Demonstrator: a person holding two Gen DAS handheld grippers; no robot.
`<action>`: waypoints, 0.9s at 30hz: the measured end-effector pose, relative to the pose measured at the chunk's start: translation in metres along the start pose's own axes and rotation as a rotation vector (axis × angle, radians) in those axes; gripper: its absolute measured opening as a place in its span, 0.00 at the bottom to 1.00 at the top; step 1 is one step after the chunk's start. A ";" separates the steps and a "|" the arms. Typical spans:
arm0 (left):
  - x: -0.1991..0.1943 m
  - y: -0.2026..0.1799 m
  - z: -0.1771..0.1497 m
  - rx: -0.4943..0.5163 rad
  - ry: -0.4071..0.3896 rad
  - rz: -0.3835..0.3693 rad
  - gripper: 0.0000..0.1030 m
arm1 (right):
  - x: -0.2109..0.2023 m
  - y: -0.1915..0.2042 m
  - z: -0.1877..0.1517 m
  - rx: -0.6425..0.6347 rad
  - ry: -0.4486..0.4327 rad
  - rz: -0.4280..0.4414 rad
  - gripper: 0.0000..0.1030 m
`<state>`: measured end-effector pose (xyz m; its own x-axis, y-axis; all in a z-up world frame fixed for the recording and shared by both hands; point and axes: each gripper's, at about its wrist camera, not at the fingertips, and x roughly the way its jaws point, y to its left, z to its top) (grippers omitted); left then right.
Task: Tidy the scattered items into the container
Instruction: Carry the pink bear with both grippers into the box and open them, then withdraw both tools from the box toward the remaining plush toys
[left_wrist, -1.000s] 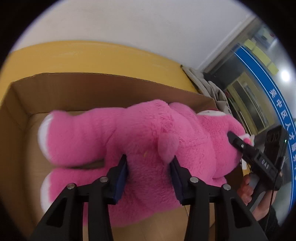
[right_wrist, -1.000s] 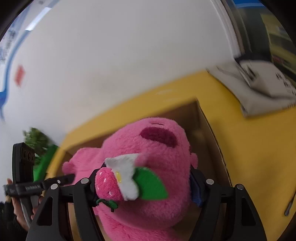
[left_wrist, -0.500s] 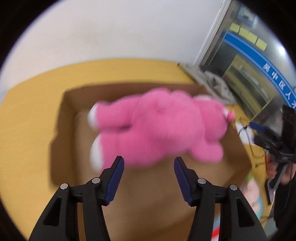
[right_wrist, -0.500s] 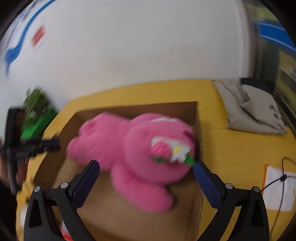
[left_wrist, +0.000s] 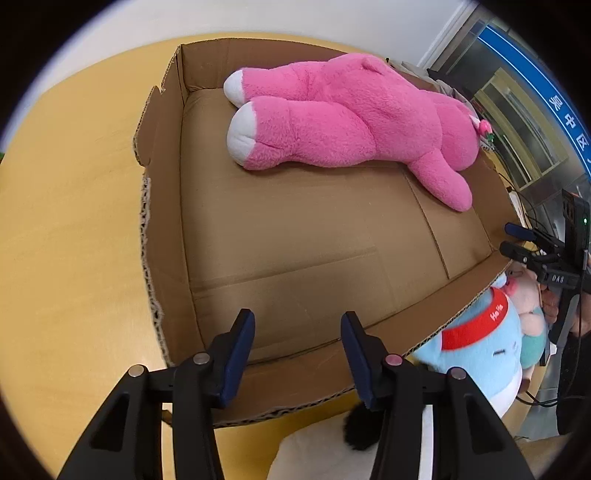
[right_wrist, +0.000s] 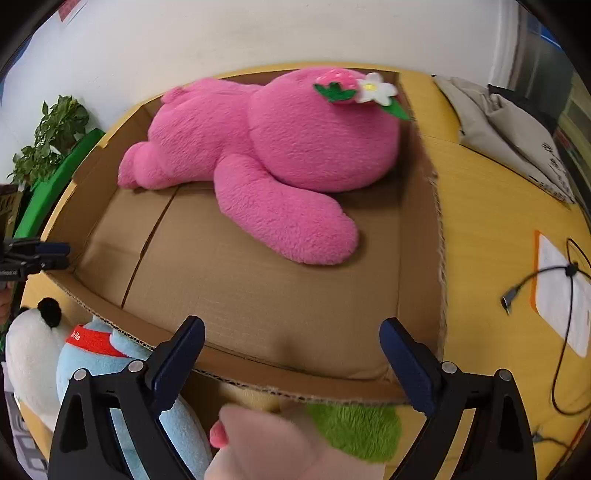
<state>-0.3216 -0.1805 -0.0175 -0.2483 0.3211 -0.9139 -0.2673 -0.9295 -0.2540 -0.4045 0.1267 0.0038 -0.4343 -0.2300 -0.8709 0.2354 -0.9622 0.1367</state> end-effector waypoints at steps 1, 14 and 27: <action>-0.003 0.000 -0.003 -0.010 -0.004 0.005 0.46 | -0.002 0.000 -0.003 0.001 -0.004 -0.001 0.94; -0.215 -0.081 -0.066 0.026 -0.579 0.121 0.81 | -0.151 0.063 -0.052 -0.111 -0.402 -0.109 1.00; -0.192 -0.159 -0.169 -0.019 -0.651 0.091 0.81 | -0.211 0.114 -0.137 -0.133 -0.535 -0.161 1.00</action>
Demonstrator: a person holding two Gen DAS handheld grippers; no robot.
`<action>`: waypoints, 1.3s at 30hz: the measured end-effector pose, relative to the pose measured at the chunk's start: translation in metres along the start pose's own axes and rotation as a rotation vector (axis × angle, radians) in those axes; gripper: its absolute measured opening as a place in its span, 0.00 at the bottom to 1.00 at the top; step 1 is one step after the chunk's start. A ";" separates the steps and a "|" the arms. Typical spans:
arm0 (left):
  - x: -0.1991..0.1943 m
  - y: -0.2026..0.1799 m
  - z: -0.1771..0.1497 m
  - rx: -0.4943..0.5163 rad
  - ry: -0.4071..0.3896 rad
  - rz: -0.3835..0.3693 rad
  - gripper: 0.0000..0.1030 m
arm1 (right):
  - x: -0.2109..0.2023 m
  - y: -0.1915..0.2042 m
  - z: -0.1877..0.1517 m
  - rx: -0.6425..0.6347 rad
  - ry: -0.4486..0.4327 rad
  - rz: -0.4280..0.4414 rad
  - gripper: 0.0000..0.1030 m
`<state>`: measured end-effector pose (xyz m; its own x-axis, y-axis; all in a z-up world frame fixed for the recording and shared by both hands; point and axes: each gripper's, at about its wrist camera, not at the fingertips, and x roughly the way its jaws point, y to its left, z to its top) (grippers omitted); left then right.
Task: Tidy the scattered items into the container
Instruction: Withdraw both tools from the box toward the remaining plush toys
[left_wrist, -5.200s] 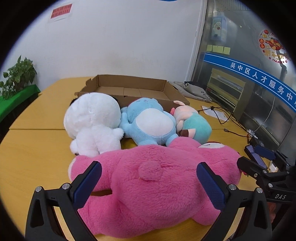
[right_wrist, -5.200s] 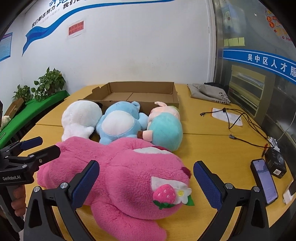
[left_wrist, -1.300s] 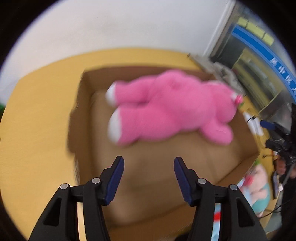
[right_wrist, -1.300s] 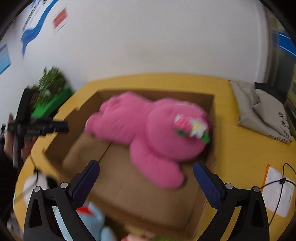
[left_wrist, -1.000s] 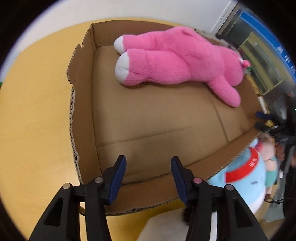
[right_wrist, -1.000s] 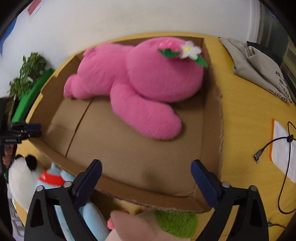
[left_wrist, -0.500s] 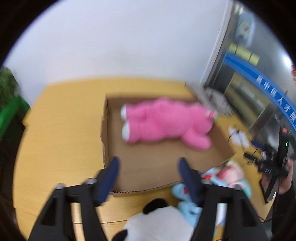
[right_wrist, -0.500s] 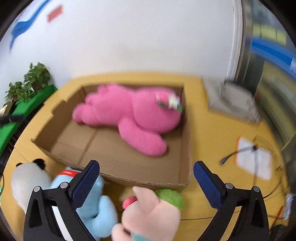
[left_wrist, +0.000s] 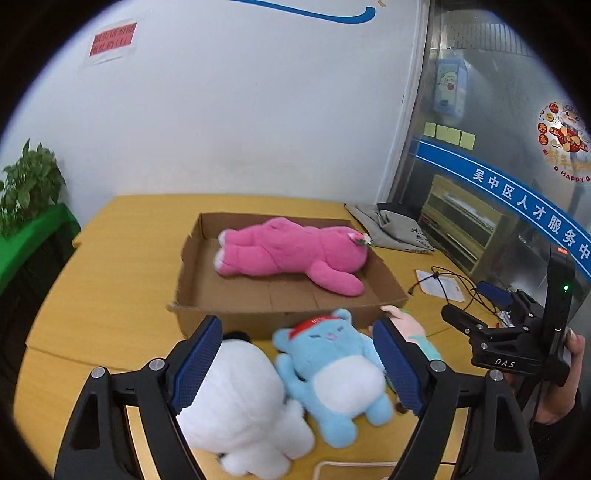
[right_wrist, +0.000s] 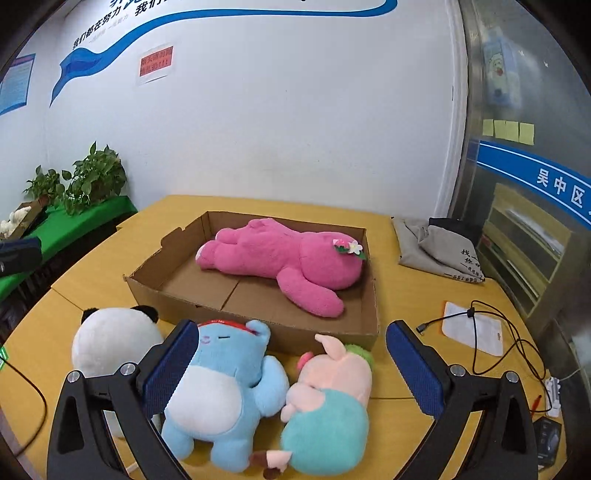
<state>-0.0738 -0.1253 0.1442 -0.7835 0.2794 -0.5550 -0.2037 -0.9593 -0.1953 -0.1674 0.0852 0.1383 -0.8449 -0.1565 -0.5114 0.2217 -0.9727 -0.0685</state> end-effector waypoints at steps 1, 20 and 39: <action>0.000 -0.004 -0.004 -0.002 0.000 0.002 0.81 | -0.002 0.001 -0.002 -0.003 0.002 0.004 1.00; 0.024 -0.028 -0.019 0.020 0.045 -0.025 0.81 | -0.001 -0.011 -0.018 0.038 0.049 -0.044 1.00; 0.037 -0.011 -0.029 -0.016 0.092 -0.027 0.81 | 0.011 0.001 -0.021 0.015 0.089 -0.045 1.00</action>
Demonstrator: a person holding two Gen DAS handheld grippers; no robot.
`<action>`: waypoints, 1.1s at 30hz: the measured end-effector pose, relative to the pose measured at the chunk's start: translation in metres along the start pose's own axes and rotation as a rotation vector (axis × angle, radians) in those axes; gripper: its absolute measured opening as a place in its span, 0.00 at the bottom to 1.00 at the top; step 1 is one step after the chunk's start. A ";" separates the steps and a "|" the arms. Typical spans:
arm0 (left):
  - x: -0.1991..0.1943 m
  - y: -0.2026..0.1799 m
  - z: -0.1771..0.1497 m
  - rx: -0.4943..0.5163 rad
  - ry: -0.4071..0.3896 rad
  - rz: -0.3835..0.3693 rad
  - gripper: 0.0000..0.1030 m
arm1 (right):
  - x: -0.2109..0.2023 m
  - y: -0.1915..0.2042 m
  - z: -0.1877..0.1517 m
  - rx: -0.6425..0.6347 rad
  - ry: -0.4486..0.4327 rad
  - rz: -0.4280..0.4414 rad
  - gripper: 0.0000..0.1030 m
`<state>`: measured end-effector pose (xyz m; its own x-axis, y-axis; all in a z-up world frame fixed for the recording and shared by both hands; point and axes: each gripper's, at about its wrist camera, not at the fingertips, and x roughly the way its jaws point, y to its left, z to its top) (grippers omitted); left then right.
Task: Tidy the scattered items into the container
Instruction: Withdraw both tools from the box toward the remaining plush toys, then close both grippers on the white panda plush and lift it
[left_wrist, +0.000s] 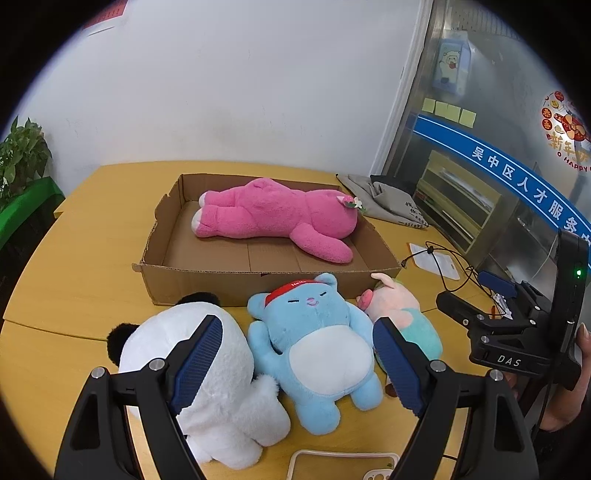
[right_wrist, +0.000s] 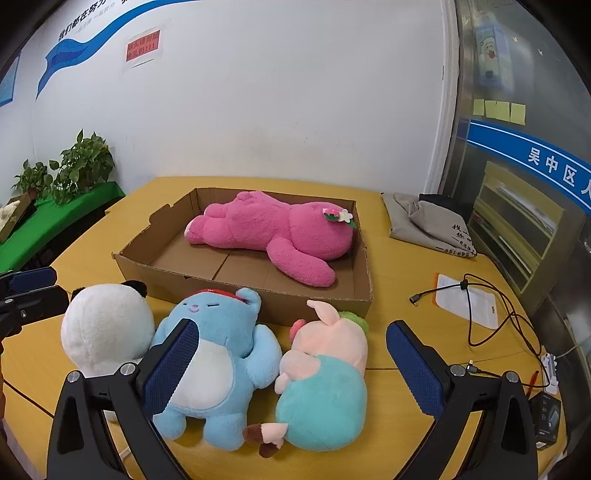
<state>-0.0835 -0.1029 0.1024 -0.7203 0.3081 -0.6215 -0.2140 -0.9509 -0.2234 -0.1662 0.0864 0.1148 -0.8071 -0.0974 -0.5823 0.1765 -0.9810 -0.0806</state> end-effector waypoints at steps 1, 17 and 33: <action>0.001 0.002 -0.001 -0.004 0.002 0.001 0.81 | 0.000 0.001 0.000 -0.001 0.001 -0.001 1.00; 0.012 0.113 -0.035 -0.247 0.086 0.036 0.81 | 0.024 0.079 -0.021 -0.128 0.068 0.339 1.00; 0.045 0.195 -0.071 -0.405 0.132 -0.113 0.82 | 0.089 0.200 -0.042 -0.413 0.126 0.580 1.00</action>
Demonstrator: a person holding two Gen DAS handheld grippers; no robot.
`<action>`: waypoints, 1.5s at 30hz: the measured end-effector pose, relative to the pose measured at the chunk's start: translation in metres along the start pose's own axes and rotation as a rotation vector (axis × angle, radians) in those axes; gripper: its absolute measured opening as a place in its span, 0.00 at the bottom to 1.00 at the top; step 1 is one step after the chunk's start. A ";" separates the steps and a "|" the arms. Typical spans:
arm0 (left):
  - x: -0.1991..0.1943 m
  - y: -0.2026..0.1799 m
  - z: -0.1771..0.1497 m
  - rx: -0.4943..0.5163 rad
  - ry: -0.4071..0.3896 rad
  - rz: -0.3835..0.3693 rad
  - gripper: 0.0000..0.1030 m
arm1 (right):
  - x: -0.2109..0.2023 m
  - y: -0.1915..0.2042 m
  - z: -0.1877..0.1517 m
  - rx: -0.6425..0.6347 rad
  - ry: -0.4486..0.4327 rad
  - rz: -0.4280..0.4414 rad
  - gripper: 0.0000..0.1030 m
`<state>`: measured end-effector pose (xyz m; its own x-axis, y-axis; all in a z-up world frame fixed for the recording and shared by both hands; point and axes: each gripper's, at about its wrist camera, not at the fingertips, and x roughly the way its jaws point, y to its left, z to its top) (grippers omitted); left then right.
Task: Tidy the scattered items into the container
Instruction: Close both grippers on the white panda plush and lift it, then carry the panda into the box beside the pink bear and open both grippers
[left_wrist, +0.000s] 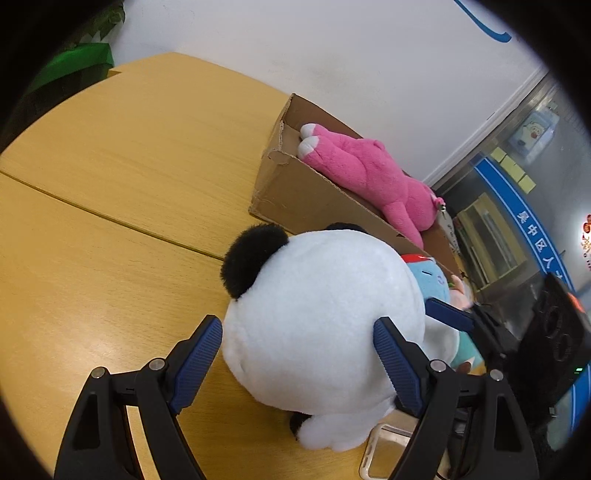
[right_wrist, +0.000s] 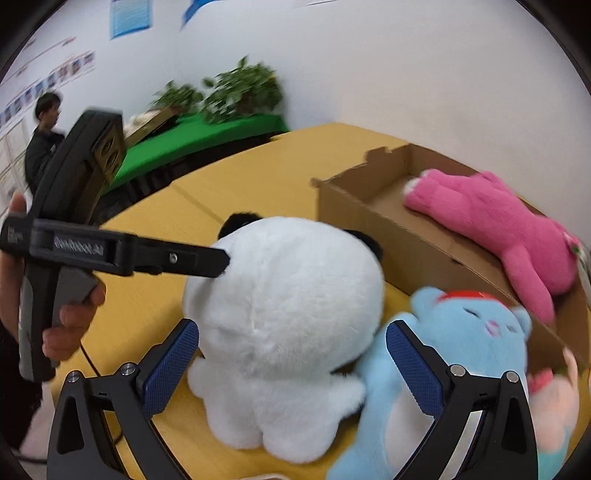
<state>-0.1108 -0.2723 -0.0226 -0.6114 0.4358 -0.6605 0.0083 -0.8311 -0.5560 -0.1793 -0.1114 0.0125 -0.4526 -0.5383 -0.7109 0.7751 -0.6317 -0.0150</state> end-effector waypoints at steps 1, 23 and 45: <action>0.004 0.003 0.000 -0.008 0.015 -0.026 0.82 | 0.009 0.002 0.001 -0.031 0.017 -0.002 1.00; -0.021 -0.044 0.049 0.110 -0.006 -0.231 0.59 | -0.020 0.001 0.020 0.122 -0.145 -0.018 0.76; 0.126 -0.086 0.255 0.289 0.110 -0.150 0.59 | 0.035 -0.166 0.140 0.494 -0.329 -0.207 0.77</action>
<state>-0.3904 -0.2340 0.0707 -0.4994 0.5822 -0.6415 -0.3098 -0.8116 -0.4953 -0.3858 -0.1031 0.0883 -0.7445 -0.4706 -0.4736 0.3968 -0.8823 0.2531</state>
